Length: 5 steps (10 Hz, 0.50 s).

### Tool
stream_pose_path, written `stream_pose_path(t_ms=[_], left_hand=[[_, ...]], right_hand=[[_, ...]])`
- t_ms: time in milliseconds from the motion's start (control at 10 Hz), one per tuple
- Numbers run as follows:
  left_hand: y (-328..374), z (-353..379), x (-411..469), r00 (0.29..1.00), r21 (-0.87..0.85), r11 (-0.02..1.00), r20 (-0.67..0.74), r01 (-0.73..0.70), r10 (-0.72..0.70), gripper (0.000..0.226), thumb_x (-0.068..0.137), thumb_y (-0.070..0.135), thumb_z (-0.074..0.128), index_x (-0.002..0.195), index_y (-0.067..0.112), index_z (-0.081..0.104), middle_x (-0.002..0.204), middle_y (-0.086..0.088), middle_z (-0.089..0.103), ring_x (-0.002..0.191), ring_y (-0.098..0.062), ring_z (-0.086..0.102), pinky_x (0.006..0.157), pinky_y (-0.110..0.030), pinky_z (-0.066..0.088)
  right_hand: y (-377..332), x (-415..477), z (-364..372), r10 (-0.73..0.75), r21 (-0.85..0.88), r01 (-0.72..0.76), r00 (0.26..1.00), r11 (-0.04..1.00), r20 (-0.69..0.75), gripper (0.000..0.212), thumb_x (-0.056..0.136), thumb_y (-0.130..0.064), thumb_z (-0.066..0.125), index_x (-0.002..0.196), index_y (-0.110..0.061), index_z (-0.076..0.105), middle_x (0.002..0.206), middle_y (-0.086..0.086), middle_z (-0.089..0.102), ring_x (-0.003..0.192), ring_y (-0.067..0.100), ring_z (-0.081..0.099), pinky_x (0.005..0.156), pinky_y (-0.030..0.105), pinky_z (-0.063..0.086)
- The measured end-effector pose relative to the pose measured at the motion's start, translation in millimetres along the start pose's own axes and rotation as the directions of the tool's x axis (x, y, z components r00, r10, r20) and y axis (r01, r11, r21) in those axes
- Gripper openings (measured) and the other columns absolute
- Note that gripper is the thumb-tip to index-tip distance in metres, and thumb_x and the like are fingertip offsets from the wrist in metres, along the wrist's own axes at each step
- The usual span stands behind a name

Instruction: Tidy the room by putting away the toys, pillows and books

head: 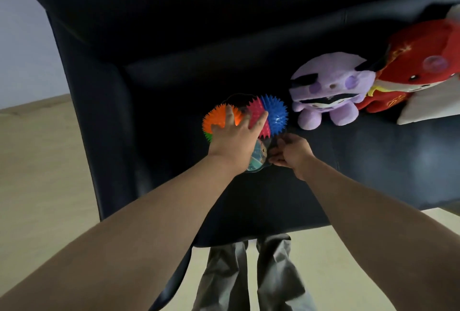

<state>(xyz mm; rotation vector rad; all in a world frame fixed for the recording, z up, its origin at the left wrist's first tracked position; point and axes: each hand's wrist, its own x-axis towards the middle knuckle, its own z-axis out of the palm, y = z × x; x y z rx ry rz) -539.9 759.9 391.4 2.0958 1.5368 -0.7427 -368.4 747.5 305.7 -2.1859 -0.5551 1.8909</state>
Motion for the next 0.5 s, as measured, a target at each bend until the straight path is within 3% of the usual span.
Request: stream_pose_path(t_ms=[200, 300, 400, 500], left_hand=[[3, 13, 13, 1.000, 0.003, 1.000, 0.003, -0.017, 0.017, 0.129, 0.081, 0.026, 0.082, 0.156, 0.036, -0.023, 0.170, -0.005, 0.008, 0.152, -0.049, -0.007, 0.108, -0.067, 0.038], [4, 17, 21, 1.000, -0.009, 1.000, 0.019, 0.010, -0.010, 0.132, 0.080, 0.025, 0.084, 0.156, 0.038, -0.024, 0.170, -0.005, 0.011, 0.152, -0.049, -0.006, 0.107, -0.068, 0.037], [11, 21, 24, 0.999, -0.034, 0.999, 0.032, 0.011, -0.010, 0.132, 0.080, 0.025, 0.084, 0.155, 0.038, -0.024, 0.170, -0.004, 0.009, 0.153, -0.048, -0.008, 0.110, -0.070, 0.033], [10, 28, 22, 1.000, -0.074, 0.997, 0.022, 0.015, -0.013, 0.134, 0.080, 0.025, 0.085, 0.155, 0.038, -0.026, 0.171, -0.005, -0.001, 0.152, -0.048, -0.013, 0.111, -0.072, 0.031]], right_hand=[[11, 11, 3, 0.018, 0.066, -0.016, 0.999, 0.998, -0.027, 0.018, 0.109, -0.016, 0.044, 0.122, -0.015, 0.056, 0.088, 0.019, 0.071, 0.063, 0.028, 0.068, 0.054, 0.032, 0.060], [11, 16, 6, 0.006, 0.015, -0.005, 0.997, 1.000, -0.083, 0.016, 0.107, -0.016, 0.047, 0.121, -0.013, 0.055, 0.090, 0.018, 0.072, 0.062, 0.028, 0.069, 0.051, 0.032, 0.059], [16, 22, 11, 0.064, 0.062, -0.055, 0.986, 0.997, -0.154, 0.017, 0.104, -0.020, 0.055, 0.116, -0.014, 0.045, 0.096, 0.019, 0.073, 0.059, 0.027, 0.070, 0.050, 0.030, 0.057], [21, 15, 12, 0.071, 0.028, -0.067, 0.979, 0.997, -0.190, 0.028, 0.101, -0.029, 0.058, 0.117, -0.016, 0.039, 0.105, 0.020, 0.069, 0.068, 0.030, 0.074, 0.052, 0.034, 0.060]])
